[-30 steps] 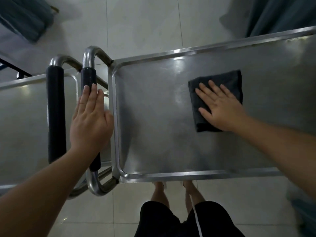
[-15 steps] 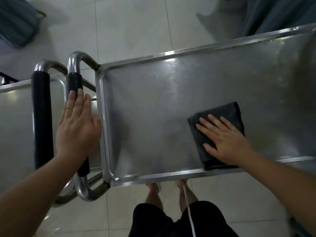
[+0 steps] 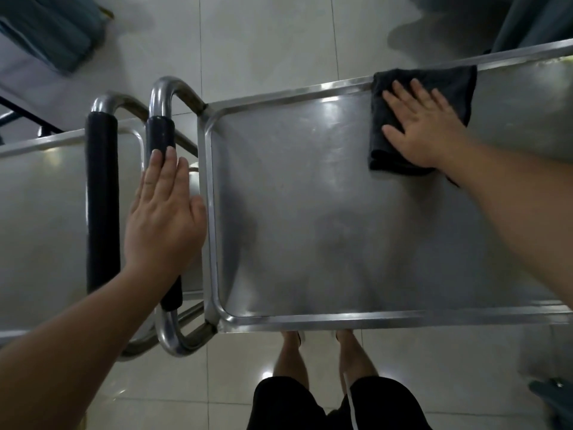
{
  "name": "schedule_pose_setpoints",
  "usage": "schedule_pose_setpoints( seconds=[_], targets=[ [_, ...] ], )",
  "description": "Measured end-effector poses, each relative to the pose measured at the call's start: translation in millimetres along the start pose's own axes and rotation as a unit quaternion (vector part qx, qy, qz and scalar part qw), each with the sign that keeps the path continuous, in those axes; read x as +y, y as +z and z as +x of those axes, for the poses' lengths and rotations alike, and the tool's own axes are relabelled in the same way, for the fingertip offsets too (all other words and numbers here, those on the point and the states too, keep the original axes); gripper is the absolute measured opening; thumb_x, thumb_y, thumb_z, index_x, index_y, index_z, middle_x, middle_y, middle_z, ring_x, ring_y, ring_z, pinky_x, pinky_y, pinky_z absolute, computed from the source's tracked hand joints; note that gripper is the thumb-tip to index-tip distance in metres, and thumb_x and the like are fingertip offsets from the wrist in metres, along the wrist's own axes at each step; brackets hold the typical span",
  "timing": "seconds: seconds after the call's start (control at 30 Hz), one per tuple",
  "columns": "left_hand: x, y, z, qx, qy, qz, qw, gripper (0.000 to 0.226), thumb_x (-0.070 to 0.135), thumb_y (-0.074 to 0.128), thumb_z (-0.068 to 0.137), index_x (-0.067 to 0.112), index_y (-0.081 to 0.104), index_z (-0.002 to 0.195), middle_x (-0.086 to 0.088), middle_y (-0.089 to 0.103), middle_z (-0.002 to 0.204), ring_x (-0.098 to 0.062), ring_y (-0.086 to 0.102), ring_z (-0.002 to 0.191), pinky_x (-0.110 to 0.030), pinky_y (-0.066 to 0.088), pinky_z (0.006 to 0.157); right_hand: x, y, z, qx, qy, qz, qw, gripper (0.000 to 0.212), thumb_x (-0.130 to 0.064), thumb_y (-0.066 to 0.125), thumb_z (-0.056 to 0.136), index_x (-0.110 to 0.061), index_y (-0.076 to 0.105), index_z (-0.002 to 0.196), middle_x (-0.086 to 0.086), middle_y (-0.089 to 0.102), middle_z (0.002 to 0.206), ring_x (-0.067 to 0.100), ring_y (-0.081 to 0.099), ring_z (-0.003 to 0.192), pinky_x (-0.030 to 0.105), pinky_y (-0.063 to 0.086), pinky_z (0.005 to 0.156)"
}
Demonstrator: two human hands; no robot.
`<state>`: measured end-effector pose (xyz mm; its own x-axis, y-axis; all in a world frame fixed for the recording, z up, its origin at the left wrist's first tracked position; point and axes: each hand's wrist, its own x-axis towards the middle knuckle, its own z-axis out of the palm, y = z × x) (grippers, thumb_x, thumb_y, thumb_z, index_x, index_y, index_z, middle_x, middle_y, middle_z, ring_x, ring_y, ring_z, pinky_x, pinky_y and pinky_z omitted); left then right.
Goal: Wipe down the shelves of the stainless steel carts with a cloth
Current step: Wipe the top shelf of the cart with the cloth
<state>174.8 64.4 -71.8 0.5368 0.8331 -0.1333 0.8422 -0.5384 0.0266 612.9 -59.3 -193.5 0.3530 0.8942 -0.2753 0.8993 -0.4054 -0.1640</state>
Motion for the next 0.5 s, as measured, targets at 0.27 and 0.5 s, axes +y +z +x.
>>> schedule_pose_setpoints(
  seconds=[0.27, 0.5],
  targets=[
    [4, -4, -1, -0.006, 0.005, -0.019, 1.0, 0.065, 0.042, 0.02, 0.11, 0.014, 0.015, 0.168, 0.001, -0.001, 0.177, -0.005, -0.015, 0.16, -0.038, -0.002, 0.131, -3, 57, -176, -0.002, -0.017, -0.03, 0.999, 0.071, -0.058, 0.025, 0.103, -0.026, 0.017, 0.167, -0.002, 0.017, 0.173, 0.023, 0.009, 0.161, 0.049, 0.013, 0.128],
    [0, -1, -1, -0.004, 0.02, -0.024, 0.999, 0.063, 0.043, 0.018, 0.112, 0.016, 0.009, 0.169, 0.004, -0.006, 0.177, -0.003, -0.02, 0.158, -0.036, -0.005, 0.13, -56, 104, -284, 0.004, 0.058, -0.015, 0.998, 0.072, -0.055, 0.03, 0.104, -0.02, 0.019, 0.166, 0.002, 0.016, 0.174, 0.028, 0.009, 0.161, 0.055, 0.013, 0.128]
  ],
)
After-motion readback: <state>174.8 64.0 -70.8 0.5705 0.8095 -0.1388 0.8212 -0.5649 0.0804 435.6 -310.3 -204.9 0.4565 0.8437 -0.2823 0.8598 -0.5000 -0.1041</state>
